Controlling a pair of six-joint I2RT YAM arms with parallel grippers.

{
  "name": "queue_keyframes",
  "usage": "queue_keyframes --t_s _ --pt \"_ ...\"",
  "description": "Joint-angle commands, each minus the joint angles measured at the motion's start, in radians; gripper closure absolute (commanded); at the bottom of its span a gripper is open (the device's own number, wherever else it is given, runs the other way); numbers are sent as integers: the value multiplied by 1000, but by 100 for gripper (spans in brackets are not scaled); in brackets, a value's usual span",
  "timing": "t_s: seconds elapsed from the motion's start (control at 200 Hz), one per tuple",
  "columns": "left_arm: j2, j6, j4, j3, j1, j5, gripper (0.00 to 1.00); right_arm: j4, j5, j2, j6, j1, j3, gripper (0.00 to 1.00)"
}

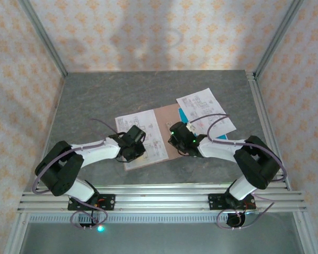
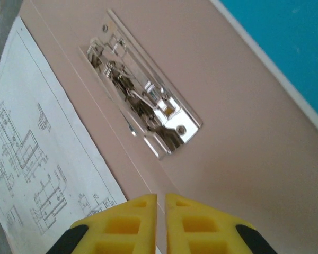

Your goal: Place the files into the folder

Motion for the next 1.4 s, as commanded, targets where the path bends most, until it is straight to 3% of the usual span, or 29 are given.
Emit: queue_keyframes --t_s 0.0,0.35,0.936,1.391 --pt "3 -15 -4 -43 -9 -50 100 -60 30 30 -44 -14 70 91" --pt "-3 -11 -21 -39 -9 -61 100 -145 59 116 -75 -20 191 98" --pt "-8 -10 -36 -48 -9 -75 100 -131 8 207 -82 -63 193 99" --pt "-13 -8 -81 -57 -9 -106 100 -232 66 254 -90 -63 173 99"
